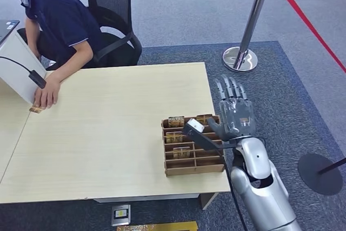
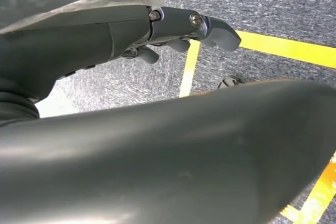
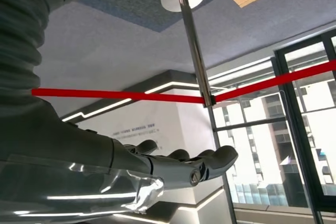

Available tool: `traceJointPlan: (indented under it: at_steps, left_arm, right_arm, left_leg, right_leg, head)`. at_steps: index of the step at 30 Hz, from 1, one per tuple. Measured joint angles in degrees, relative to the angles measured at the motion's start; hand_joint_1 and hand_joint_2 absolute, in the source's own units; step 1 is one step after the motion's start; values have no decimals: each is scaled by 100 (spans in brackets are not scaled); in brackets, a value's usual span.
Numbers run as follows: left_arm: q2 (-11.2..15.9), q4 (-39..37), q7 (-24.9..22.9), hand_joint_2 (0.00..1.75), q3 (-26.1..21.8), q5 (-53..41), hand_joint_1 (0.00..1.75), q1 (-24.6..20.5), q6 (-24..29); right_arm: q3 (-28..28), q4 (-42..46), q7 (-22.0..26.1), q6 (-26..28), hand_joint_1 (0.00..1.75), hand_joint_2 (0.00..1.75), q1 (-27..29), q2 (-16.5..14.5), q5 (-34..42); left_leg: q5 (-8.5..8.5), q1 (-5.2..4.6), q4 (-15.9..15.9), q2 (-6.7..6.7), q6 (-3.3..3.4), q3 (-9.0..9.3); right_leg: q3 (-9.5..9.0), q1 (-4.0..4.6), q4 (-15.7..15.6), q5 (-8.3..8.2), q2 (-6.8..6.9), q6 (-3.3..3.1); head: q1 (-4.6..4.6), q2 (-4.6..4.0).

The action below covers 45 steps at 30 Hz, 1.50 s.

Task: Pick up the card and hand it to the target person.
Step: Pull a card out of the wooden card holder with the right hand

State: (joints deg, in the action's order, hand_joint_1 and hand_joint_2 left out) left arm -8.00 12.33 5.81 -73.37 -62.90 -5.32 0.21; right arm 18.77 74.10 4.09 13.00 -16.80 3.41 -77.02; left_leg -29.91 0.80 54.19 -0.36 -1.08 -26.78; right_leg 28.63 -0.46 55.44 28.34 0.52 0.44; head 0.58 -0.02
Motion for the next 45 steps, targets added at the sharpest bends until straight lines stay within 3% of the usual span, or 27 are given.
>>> traceJointPlan:
  at_steps: [7,20,21,22,25,27,30,45]
  left_arm:
    - [2,0,-69,0,-2,35,0,3,29]
    - [7,0,10,0,-2,28,0,17,67]
    - [8,0,16,0,-2,32,0,19,66]
    - [9,0,21,0,-2,33,0,20,66]
    - [10,0,33,0,-2,29,0,25,66]
    - [11,0,35,0,-2,21,0,28,65]
    - [11,0,39,0,-2,7,0,29,61]
    - [11,0,19,0,0,-83,0,30,42]
  right_arm:
    - [226,-611,0,6,0,175,-414,17,72]
    - [406,-864,67,8,0,175,-447,115,539]
    - [421,-864,72,3,7,175,-447,121,572]
    - [439,-864,73,-4,26,175,-448,127,603]
    - [482,-864,82,-36,105,175,-449,141,695]
    - [500,-877,88,-61,137,175,-457,146,747]
    - [537,-936,110,-101,152,175,-485,143,830]
    - [621,-1473,31,-110,121,175,-604,-61,957]
  left_leg:
    - [0,0,0,-2,0,-1]
    - [0,0,1,-2,0,-1]
    - [0,0,1,-2,0,-1]
    - [0,0,1,-2,0,-1]
    - [0,0,1,-2,0,-1]
    - [0,0,1,-2,0,-2]
    - [0,0,1,-2,0,-2]
    - [0,0,1,-2,0,-2]
  right_leg:
    - [1,0,0,0,0,0]
    - [1,0,-1,0,0,0]
    - [1,0,-1,0,0,0]
    - [1,0,0,0,0,0]
    - [1,0,0,0,0,0]
    - [1,0,0,0,0,0]
    - [1,0,0,0,0,0]
    - [1,0,0,0,0,0]
  head:
    - [1,0]
    - [1,0]
    - [1,0]
    - [1,0]
    - [0,0]
    - [0,0]
    - [1,0]
    - [-1,0]
